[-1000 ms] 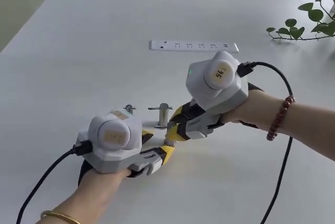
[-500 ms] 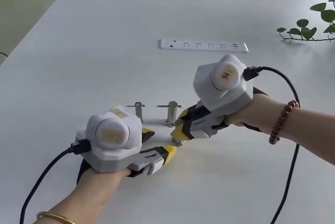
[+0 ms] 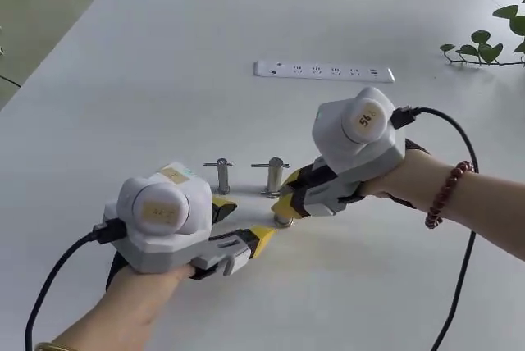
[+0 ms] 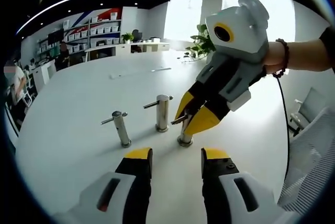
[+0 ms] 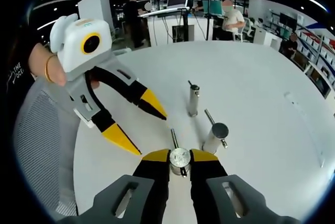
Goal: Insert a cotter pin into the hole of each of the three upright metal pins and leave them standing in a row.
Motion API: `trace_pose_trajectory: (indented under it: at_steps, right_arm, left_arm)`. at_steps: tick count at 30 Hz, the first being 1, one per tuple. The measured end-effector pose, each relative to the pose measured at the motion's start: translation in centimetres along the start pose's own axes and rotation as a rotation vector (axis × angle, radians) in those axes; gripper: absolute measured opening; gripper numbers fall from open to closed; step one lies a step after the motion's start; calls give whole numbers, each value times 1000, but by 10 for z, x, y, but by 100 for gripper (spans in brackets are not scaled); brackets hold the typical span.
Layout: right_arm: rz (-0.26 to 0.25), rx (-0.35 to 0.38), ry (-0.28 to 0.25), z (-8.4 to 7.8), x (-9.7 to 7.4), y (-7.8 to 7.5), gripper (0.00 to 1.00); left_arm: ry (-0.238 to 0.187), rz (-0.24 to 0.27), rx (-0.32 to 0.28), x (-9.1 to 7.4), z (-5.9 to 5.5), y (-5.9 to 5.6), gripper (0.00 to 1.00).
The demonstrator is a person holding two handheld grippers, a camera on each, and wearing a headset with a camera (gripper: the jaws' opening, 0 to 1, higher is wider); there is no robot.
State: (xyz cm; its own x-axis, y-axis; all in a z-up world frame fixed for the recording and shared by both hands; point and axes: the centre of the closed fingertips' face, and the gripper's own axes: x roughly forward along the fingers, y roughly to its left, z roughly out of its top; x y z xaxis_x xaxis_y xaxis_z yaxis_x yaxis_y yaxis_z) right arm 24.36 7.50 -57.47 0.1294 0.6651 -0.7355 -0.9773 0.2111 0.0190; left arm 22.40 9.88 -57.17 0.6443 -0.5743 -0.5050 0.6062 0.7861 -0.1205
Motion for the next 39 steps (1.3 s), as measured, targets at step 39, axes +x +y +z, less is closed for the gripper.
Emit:
trace_pose_trajectory:
  at_steps: [39]
  right_arm:
    - [-31, -33, 34, -29, -36, -41, 9]
  left_arm:
    - [-21, 64, 27, -38, 11, 23, 44]
